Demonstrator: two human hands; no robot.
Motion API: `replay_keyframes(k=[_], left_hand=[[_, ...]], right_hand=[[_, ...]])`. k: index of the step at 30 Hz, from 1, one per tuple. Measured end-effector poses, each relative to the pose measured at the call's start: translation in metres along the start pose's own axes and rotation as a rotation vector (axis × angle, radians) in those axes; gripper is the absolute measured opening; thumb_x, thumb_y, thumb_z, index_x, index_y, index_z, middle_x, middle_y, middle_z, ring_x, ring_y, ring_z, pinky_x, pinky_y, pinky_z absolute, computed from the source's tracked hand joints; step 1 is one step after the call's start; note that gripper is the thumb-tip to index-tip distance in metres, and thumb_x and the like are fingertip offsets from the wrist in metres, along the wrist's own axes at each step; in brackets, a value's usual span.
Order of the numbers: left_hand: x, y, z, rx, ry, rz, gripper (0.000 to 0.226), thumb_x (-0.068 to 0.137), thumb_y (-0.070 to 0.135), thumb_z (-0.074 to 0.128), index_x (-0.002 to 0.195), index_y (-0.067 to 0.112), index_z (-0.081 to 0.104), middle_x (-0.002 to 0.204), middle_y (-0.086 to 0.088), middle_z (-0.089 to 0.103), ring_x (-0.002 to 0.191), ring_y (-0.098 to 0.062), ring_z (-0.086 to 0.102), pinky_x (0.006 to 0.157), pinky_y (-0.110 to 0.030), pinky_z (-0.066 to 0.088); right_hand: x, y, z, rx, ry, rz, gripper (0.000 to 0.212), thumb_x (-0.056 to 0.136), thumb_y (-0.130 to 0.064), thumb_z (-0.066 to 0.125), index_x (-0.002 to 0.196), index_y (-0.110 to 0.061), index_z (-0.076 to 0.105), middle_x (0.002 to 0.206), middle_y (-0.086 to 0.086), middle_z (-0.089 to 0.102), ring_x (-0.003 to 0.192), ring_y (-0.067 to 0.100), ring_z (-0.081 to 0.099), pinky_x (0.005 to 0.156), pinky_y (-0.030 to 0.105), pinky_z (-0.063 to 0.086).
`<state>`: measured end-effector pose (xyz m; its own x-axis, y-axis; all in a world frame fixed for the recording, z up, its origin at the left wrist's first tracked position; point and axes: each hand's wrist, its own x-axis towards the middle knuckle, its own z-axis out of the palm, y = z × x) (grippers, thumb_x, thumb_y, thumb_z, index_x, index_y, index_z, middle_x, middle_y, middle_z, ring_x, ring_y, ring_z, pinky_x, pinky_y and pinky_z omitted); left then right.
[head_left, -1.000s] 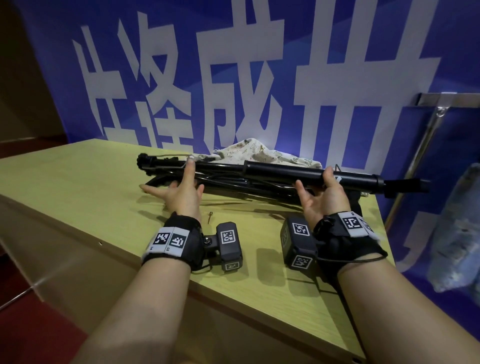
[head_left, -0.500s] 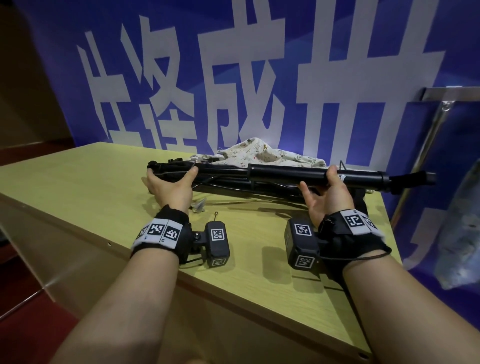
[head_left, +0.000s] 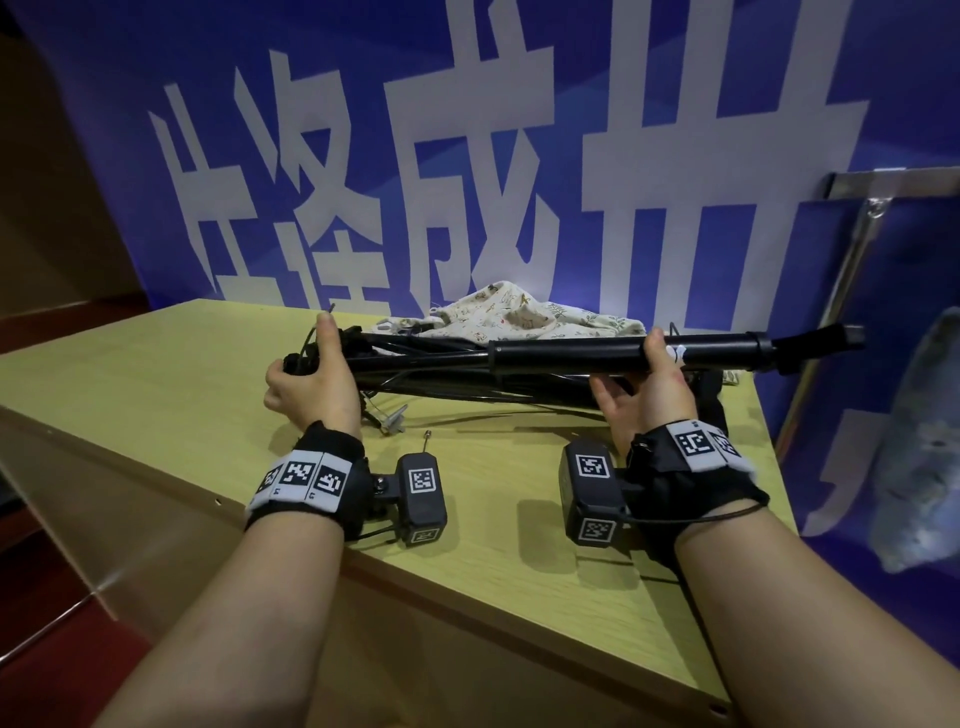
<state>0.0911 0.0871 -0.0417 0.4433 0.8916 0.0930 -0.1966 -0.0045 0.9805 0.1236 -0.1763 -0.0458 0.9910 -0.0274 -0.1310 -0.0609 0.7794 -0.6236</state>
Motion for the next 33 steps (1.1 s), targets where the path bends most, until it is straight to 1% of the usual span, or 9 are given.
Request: replay_keyframes(k=[4,7,12,16,19,22,26,29,33], left_hand=[[0.000,0.003,0.000,-0.042,0.015,-0.038,0.087,0.078,0.071,0.059,0.141,0.016,0.037,0.141,-0.004,0.032,0.115,-0.019,0.047,0.085,-0.027,0.042],[-0.004,0.005,0.003,-0.099,-0.011,-0.051,0.084,0.077,0.072,0.060,0.136,0.015,0.041,0.133,-0.004,0.044,0.110,-0.018,0.051,0.083,-0.029,0.044],[-0.021,0.011,0.011,-0.145,-0.096,-0.050,0.067,0.083,0.067,0.058,0.125,0.018,0.042,0.118,0.000,0.051,0.093,-0.011,0.050,0.071,-0.021,0.038],[-0.031,0.012,0.014,-0.125,-0.154,-0.044,0.068,0.086,0.064,0.057,0.133,0.018,0.039,0.115,0.003,0.048,0.103,-0.014,0.048,0.085,-0.027,0.039],[-0.036,0.010,0.016,-0.097,-0.174,-0.018,0.060,0.087,0.061,0.058,0.127,0.018,0.043,0.109,0.005,0.050,0.101,-0.013,0.051,0.086,-0.027,0.040],[-0.042,0.010,0.018,-0.095,-0.195,0.000,0.062,0.087,0.056,0.062,0.132,0.016,0.044,0.117,0.002,0.051,0.103,-0.012,0.051,0.085,-0.024,0.040],[-0.043,0.007,0.019,-0.061,-0.282,0.066,0.069,0.081,0.044,0.075,0.136,0.019,0.042,0.128,0.000,0.052,0.117,-0.016,0.052,0.092,-0.025,0.042],[-0.040,0.004,0.020,0.113,-0.407,0.194,0.081,0.076,0.039,0.080,0.143,0.027,0.037,0.142,-0.002,0.041,0.130,-0.020,0.041,0.099,-0.029,0.038],[-0.041,0.006,0.021,0.373,-0.452,0.317,0.072,0.078,0.045,0.077,0.141,0.032,0.045,0.146,-0.006,0.029,0.135,-0.026,0.029,0.109,-0.039,0.032]], right_hand=[[0.001,0.000,0.000,-0.066,-0.016,-0.025,0.050,0.091,-0.040,0.058,0.130,-0.010,0.047,0.109,0.007,0.057,0.098,0.024,0.062,0.075,0.034,0.056],[0.002,0.002,-0.001,0.006,-0.042,0.017,0.035,0.090,-0.033,0.061,0.119,-0.016,0.050,0.116,0.008,0.060,0.108,0.029,0.060,0.088,0.040,0.053],[-0.001,0.004,0.001,0.077,-0.050,0.048,0.028,0.088,-0.032,0.065,0.109,-0.018,0.054,0.119,0.010,0.060,0.095,0.029,0.061,0.075,0.039,0.054],[-0.003,0.004,0.002,0.040,-0.062,0.040,0.023,0.088,-0.033,0.065,0.104,-0.019,0.056,0.117,0.010,0.061,0.094,0.028,0.063,0.077,0.038,0.054],[-0.003,0.005,0.002,0.016,-0.069,0.037,0.025,0.087,-0.033,0.066,0.105,-0.018,0.055,0.115,0.009,0.062,0.093,0.027,0.064,0.084,0.040,0.053],[-0.003,0.006,0.002,0.000,-0.078,0.047,0.036,0.086,-0.032,0.067,0.115,-0.017,0.054,0.114,0.009,0.064,0.094,0.027,0.065,0.083,0.039,0.054],[-0.002,0.008,0.002,-0.013,-0.061,0.043,0.047,0.084,-0.033,0.069,0.125,-0.015,0.052,0.116,0.010,0.063,0.095,0.027,0.066,0.077,0.038,0.054],[-0.001,0.007,0.002,0.000,-0.053,0.042,0.043,0.085,-0.033,0.069,0.121,-0.015,0.053,0.117,0.011,0.063,0.092,0.026,0.066,0.077,0.037,0.054],[0.001,0.004,-0.001,0.027,-0.014,0.037,0.052,0.083,-0.035,0.070,0.126,-0.015,0.049,0.119,0.012,0.061,0.090,0.027,0.066,0.075,0.037,0.056]])
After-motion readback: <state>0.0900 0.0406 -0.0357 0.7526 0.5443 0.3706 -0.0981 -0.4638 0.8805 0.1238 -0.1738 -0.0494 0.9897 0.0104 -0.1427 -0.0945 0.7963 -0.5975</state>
